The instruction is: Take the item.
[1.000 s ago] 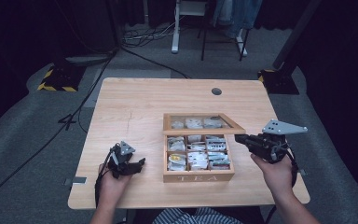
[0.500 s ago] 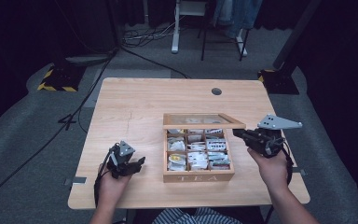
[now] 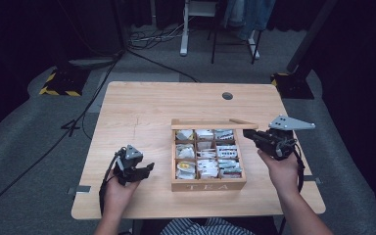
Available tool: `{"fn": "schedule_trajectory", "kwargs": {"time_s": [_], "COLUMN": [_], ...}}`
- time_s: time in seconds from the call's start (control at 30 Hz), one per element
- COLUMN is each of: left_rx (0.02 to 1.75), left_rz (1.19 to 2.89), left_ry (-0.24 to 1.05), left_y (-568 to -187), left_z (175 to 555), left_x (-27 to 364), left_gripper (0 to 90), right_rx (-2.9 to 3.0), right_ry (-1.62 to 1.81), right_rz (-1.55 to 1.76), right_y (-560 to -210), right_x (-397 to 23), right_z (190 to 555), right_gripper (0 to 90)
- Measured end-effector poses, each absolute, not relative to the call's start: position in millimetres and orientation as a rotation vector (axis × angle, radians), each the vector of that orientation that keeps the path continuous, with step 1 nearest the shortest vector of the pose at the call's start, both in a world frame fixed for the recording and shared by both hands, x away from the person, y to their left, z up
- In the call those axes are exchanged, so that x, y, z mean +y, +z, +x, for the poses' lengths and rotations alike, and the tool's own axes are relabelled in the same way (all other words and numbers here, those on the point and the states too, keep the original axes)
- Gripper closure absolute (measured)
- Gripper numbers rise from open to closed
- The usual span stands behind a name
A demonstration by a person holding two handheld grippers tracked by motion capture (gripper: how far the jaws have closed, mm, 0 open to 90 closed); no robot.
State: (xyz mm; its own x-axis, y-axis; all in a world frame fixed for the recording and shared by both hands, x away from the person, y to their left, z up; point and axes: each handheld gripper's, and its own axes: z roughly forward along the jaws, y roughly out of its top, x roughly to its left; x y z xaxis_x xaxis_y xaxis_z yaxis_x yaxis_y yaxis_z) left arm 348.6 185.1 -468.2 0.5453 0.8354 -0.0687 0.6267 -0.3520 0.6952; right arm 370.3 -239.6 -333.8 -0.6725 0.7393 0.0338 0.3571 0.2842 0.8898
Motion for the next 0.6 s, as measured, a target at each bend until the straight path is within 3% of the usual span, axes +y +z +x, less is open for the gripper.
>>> {"fn": "schedule_trajectory", "kwargs": {"time_s": [0.6], "left_rx": [1.062], "left_rz": [2.086], "left_ry": [0.3], "left_y": [-432], "left_z": [342], "left_x": [174], "left_gripper": [46.0], "right_rx": [2.157], "right_ry": [1.379], "right_rz": [0.99], "right_y": [-334], "right_x": [-240], "right_z": [375], "right_gripper": [90.0]}}
